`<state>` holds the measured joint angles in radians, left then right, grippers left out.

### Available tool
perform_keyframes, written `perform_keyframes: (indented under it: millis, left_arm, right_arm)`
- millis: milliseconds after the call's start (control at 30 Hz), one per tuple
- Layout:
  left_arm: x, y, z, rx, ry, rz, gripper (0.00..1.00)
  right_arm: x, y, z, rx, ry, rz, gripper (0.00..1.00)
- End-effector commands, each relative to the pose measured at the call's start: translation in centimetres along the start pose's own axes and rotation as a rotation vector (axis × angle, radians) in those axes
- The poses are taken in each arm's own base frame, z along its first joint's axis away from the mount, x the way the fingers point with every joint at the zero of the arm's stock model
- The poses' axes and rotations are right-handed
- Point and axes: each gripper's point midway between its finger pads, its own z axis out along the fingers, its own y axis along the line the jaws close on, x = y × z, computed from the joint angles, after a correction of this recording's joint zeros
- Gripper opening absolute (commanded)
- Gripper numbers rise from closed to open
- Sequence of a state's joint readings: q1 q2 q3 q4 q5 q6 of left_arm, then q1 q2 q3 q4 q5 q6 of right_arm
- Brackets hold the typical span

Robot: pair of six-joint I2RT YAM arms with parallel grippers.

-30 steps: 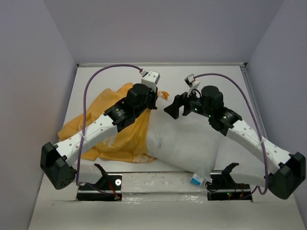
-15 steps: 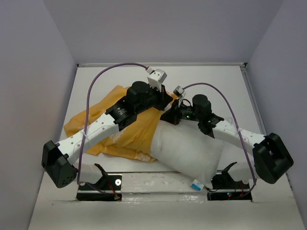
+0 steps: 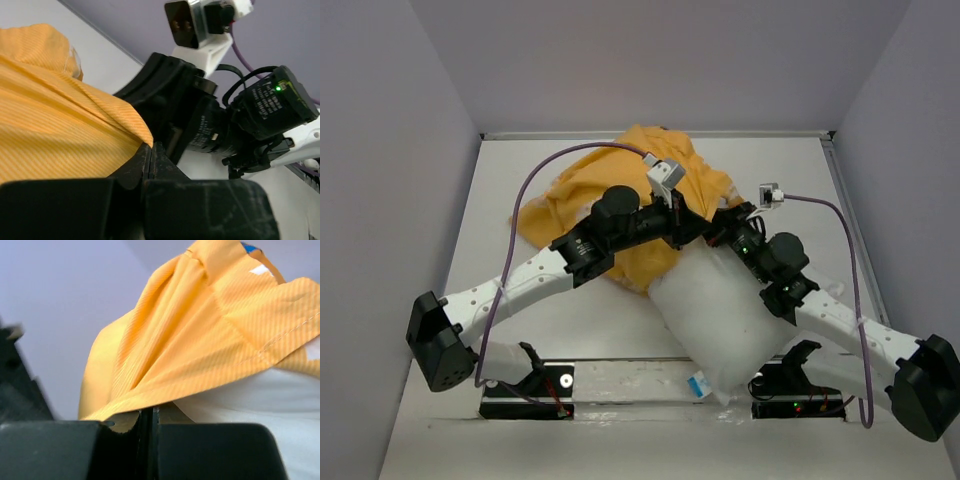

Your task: Put the pillow into the pillowcase

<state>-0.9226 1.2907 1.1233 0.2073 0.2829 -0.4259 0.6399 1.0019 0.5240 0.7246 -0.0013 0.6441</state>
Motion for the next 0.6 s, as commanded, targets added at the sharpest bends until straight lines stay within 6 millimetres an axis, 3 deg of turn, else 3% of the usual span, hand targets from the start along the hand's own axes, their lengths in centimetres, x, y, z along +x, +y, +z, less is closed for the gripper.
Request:
perform_keyframes:
  millis: [0,67,100,133,167,200,233,367,400,467,500,533,567]
  left_arm:
    - [0.7,-8.6,0.3,0.289,0.06,-0.015,0.0]
    - [1.8,-8.5,0.6,0.269,0.097,-0.023,0.0]
    - [2.0,-8.2,0.6,0.257,0.101,-0.027,0.0]
    - [2.3,-7.9,0.5,0.244,0.108,-0.031,0.0]
    - [2.7,-7.4,0.6,0.219,0.114,-0.037,0.0]
    - [3.0,-7.2,0.5,0.209,0.128,-0.046,0.0]
    - [3.1,-7.2,0.4,0.208,0.134,-0.054,0.0]
    - [2.3,-7.3,0.6,0.117,0.139,-0.035,0.0]
    - [1.5,-7.1,0.9,0.098,0.113,-0.022,0.0]
    - [1.6,-4.7,1.8,-0.04,0.128,0.002,0.0]
    - [2.1,-3.6,2.0,-0.079,0.154,0.035,0.22]
    - [2.2,-2.9,2.2,-0.108,0.155,0.054,0.4]
    - [2.3,-1.2,2.6,-0.188,0.143,0.075,0.68]
  right_arm:
    - [-10.2,-3.5,0.6,0.302,-0.441,0.088,0.0]
    - [-8.4,-7.0,1.1,0.477,-0.4,0.084,0.0]
    - [-8.4,-7.4,0.9,0.506,-0.402,0.079,0.0]
    - [-6.2,-9.6,1.0,0.591,-0.341,0.063,0.0]
    - [-6.1,-10.2,1.3,0.616,-0.339,0.086,0.0]
    - [-4.3,-12.2,1.6,0.673,-0.285,0.064,0.0]
    - [-3.4,-12.4,2.0,0.673,-0.257,0.074,0.0]
    - [-3.2,-14.7,3.0,0.71,-0.204,0.06,0.0]
    - [-3.2,-14.1,3.8,0.678,-0.177,0.045,0.0]
    - [-2.8,-14.7,4.1,0.696,-0.085,0.013,0.0]
    - [-3.1,-14.4,4.0,0.689,-0.078,-0.011,0.04]
    - [-3.3,-14.2,3.7,0.683,-0.063,-0.054,0.18]
    - [-4.2,-13.7,3.3,0.674,-0.064,-0.074,0.49]
